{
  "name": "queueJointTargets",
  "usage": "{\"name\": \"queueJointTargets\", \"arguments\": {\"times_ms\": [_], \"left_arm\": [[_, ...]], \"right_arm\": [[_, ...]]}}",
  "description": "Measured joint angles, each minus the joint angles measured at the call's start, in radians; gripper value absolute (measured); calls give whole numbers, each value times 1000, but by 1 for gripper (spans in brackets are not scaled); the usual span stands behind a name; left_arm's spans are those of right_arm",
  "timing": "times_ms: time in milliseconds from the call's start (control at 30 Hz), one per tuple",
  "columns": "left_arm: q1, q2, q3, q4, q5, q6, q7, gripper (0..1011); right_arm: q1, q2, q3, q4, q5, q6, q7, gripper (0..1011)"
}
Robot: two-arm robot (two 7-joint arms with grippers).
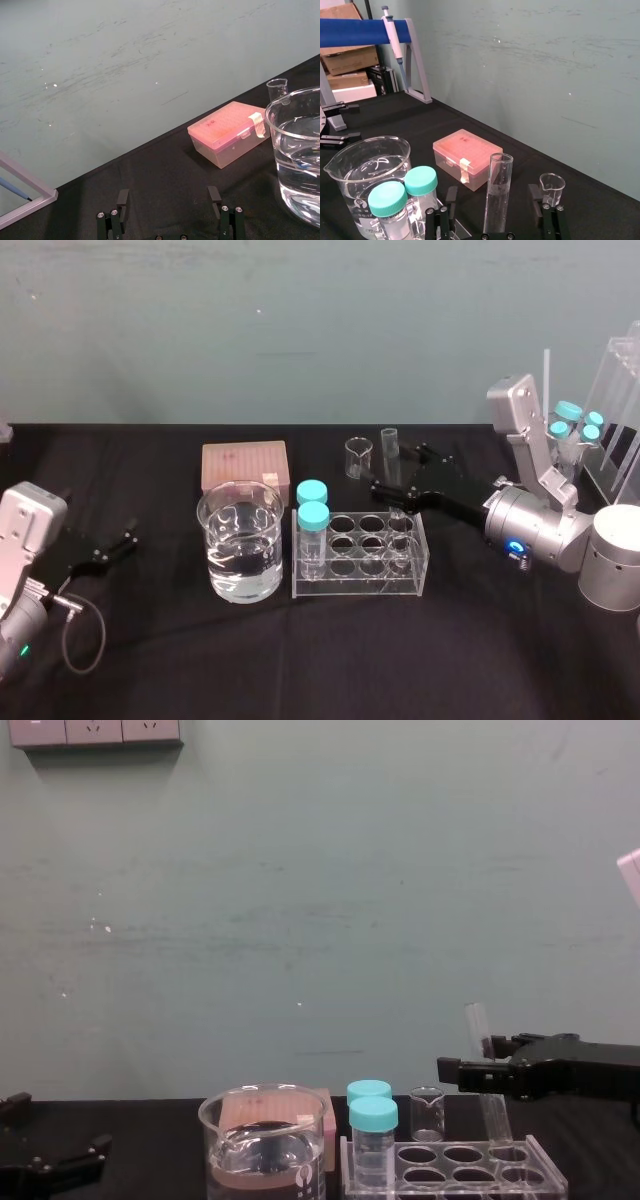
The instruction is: Hold the test tube with one hand and immerse one end into the beaker, then return it to the test tube rack.
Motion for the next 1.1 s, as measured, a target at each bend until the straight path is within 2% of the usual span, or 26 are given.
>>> {"name": "queueJointTargets", "arguments": {"times_ms": [233, 333, 433, 467, 633, 667, 800, 1100], "left_arm": [[0, 0, 0, 0, 0, 0, 0, 1000], [0, 0, 0, 0, 0, 0, 0, 1000], [0, 0, 0, 0, 0, 0, 0, 1000], [0, 0, 0, 0, 0, 0, 0, 1000], [0, 0, 0, 0, 0, 0, 0, 1000], [0, 0, 0, 0, 0, 0, 0, 1000], [0, 0, 0, 0, 0, 0, 0, 1000], [0, 0, 0, 0, 0, 0, 0, 1000]], "right_arm": [[-1, 0, 1, 0, 2, 1, 0, 735], [-1, 0, 2, -1, 2, 2, 0, 609], [-1, 0, 2, -1, 3, 2, 0, 549], [-1, 0, 2, -1, 3, 2, 0, 488], [-2, 0, 2, -1, 4, 3, 0, 343], [-2, 0, 3, -1, 4, 3, 0, 282], [-2, 0, 2, -2, 5, 3, 0, 226], [-4, -2, 6, -1, 7, -1, 0, 226]]}}
